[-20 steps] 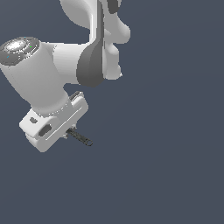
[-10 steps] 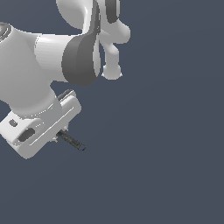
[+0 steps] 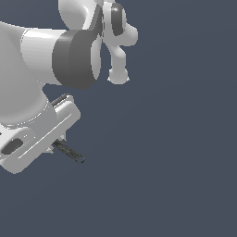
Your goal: Pick up the object and move it to a goal position.
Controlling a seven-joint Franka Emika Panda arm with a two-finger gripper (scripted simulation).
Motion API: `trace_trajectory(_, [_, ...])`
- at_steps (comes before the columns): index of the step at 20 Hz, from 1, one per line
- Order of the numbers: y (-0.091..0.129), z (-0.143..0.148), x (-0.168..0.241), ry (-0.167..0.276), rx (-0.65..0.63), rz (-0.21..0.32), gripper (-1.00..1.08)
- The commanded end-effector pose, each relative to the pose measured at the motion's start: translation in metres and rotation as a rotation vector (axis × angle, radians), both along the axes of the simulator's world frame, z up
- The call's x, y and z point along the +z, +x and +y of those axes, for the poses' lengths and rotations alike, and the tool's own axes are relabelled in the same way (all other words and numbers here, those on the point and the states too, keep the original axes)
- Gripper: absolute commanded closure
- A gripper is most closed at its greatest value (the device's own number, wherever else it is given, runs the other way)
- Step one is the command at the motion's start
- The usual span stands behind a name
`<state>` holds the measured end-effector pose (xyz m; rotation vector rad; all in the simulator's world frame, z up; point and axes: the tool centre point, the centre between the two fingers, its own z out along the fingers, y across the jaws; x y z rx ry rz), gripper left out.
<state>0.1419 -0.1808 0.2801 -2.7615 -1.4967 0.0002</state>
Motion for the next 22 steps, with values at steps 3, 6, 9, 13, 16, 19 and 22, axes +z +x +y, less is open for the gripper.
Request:
trace_trajectory(3, [0.0047, -0.0028, 0.005, 0.0, 0.0, 0.0, 1.08])
trace_trajectory(6, [0.0066, -0.0039, 0.0069, 0.0, 0.0, 0.0, 1.08])
trace_trajectory(9, [0.0077, -0.0046, 0.008, 0.0, 0.0, 0.0, 1.08])
trace_trajectory(13, [0.0084, -0.005, 0.0086, 0.0, 0.0, 0.0, 1.08])
trace_trajectory(16, [0.0086, -0.0051, 0.0089, 0.0, 0.0, 0.0, 1.08])
trace_trajectory(19, [0.0086, -0.0052, 0.0089, 0.0, 0.0, 0.0, 1.08])
trace_trajectory(22, [0.0086, -0.0052, 0.009, 0.0, 0.0, 0.0, 1.08])
